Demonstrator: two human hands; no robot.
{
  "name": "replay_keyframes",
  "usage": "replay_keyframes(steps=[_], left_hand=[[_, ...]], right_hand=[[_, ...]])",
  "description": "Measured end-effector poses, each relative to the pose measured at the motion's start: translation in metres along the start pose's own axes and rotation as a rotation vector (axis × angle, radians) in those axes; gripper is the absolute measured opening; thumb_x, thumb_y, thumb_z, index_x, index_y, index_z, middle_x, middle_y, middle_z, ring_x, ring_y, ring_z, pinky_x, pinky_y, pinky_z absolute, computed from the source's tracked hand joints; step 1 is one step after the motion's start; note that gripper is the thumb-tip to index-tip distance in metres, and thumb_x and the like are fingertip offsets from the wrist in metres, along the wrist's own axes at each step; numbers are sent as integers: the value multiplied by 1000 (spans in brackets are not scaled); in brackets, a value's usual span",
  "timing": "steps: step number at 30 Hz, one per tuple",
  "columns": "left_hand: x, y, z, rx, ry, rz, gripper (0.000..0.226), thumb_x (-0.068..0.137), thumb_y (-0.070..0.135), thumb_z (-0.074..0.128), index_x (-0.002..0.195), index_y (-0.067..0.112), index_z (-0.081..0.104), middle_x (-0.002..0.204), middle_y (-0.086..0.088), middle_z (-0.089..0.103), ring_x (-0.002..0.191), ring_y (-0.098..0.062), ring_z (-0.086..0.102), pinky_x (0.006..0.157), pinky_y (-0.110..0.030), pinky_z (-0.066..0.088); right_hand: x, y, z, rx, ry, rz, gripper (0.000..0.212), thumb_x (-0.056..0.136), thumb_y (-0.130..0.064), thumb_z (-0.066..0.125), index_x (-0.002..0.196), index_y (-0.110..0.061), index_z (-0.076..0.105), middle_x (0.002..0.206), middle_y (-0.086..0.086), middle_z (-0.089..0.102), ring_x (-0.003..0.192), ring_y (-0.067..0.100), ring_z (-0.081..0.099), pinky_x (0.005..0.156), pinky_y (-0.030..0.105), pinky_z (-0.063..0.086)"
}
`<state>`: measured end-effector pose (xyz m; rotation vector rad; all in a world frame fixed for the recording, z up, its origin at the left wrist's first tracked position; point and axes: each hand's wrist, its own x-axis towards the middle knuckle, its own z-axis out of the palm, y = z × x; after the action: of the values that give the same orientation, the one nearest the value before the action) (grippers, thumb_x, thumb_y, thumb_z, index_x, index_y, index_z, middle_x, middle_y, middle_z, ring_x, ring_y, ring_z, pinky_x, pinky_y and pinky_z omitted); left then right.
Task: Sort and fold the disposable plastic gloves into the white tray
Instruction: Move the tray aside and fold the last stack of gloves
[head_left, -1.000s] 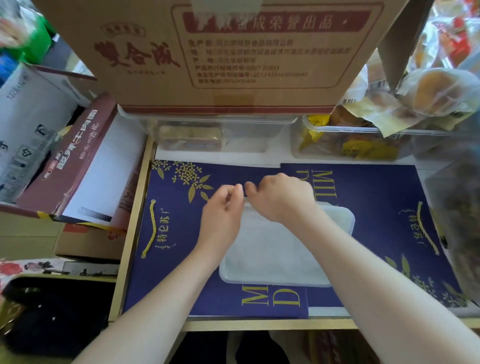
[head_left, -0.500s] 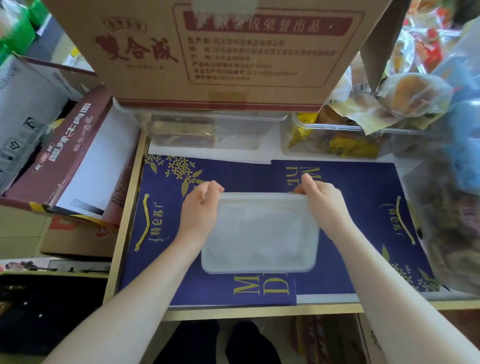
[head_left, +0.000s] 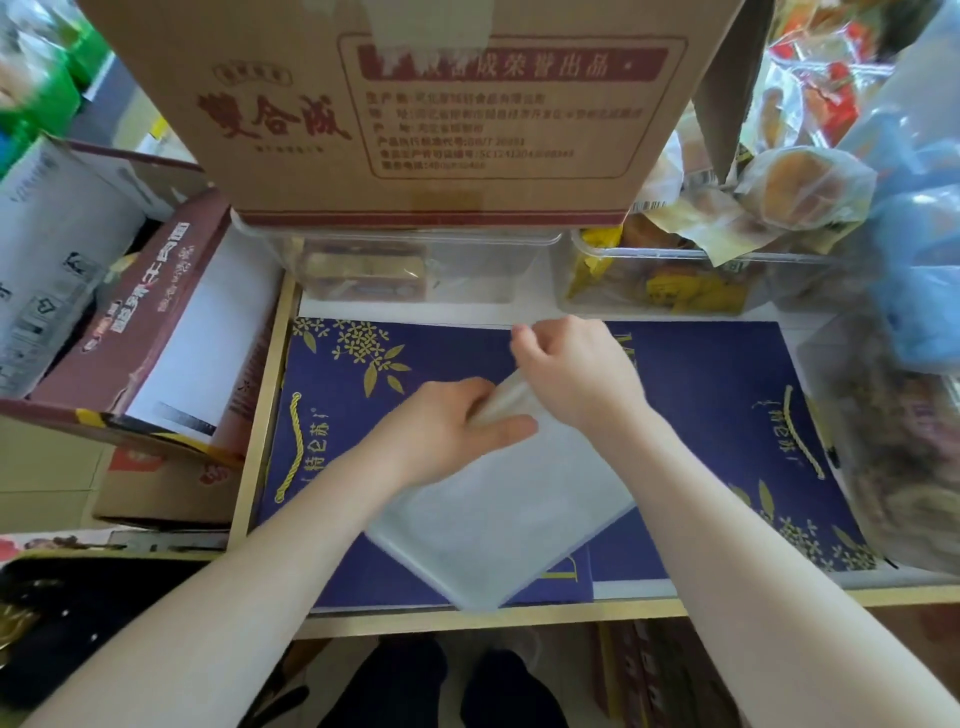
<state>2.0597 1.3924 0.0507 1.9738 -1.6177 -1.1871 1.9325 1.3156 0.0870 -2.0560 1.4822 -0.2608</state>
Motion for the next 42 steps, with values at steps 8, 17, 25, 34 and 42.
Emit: replay_keyframes(steps=[8,17,25,34,42], left_hand=[[-5,-20,7,-192,168,-44,62,80,68,47,93,9,60,88,-3,65,83,-18,61,71,-32,45],[-8,-28,9,-360,243,-134,68,77,72,38,99,11,60,93,-3,66,85,-19,63,77,-35,50],[1,-34,27,-575,340,-219,65,71,75,39,102,21,61,104,0,66,99,-19,62,93,-46,47],[1,-39,42,-1066,555,-416,45,94,57,32,108,25,60,102,8,68,95,-10,63,80,-29,50],[-10,-54,19,-893,391,-353,32,91,34,55,118,18,60,104,4,68,95,-11,63,85,-30,48]], right_hand=[[-13,28,2,44,-216,122,62,97,-51,24,60,-4,39,61,6,42,57,20,37,58,33,30],[-11,49,25,542,138,375,56,96,-51,26,86,-17,70,88,0,67,82,16,60,70,31,46],[3,43,44,864,82,663,84,81,-77,23,135,-16,43,117,-8,48,106,15,47,102,37,34],[-41,74,62,488,-150,405,60,91,-61,33,90,-9,63,90,5,63,86,22,56,74,37,41],[-36,104,33,39,-229,205,59,89,-60,36,55,-15,22,53,2,29,53,19,27,53,34,19]])
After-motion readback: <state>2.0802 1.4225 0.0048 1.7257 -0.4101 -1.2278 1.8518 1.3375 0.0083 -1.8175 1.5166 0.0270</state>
